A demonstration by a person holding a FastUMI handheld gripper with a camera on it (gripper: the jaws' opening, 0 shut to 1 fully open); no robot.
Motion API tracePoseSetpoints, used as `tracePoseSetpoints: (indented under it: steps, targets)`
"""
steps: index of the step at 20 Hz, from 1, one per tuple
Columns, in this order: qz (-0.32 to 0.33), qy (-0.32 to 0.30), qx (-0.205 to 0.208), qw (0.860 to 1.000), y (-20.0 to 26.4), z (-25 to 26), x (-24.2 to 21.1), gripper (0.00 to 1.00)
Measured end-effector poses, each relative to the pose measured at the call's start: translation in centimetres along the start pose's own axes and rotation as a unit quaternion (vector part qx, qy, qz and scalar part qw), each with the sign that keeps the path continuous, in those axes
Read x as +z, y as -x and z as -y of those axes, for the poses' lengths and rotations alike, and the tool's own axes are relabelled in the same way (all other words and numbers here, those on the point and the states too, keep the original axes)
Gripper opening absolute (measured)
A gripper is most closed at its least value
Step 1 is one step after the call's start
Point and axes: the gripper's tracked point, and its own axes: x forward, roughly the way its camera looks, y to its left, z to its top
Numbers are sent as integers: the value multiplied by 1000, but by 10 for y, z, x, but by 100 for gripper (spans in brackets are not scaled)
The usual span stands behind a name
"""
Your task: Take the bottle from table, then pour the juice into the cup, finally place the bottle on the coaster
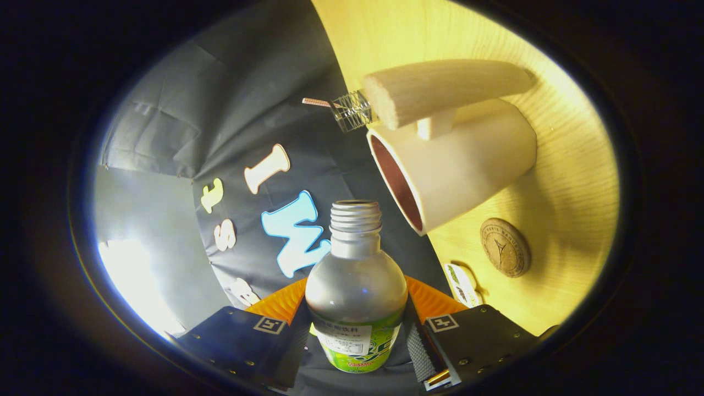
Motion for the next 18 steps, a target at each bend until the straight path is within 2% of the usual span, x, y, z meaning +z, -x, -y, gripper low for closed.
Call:
tracePoseSetpoints:
  steps: [3,8,14,18]
  targets:
    - [-1,71,-18,997,7,4,4,78]
    - [-5,144,-27,989,4,-8,6,78]
    - [-17,275,-40,960,2,-28,9,78]
    - [-19,362,-65,930,5,-30,14,78]
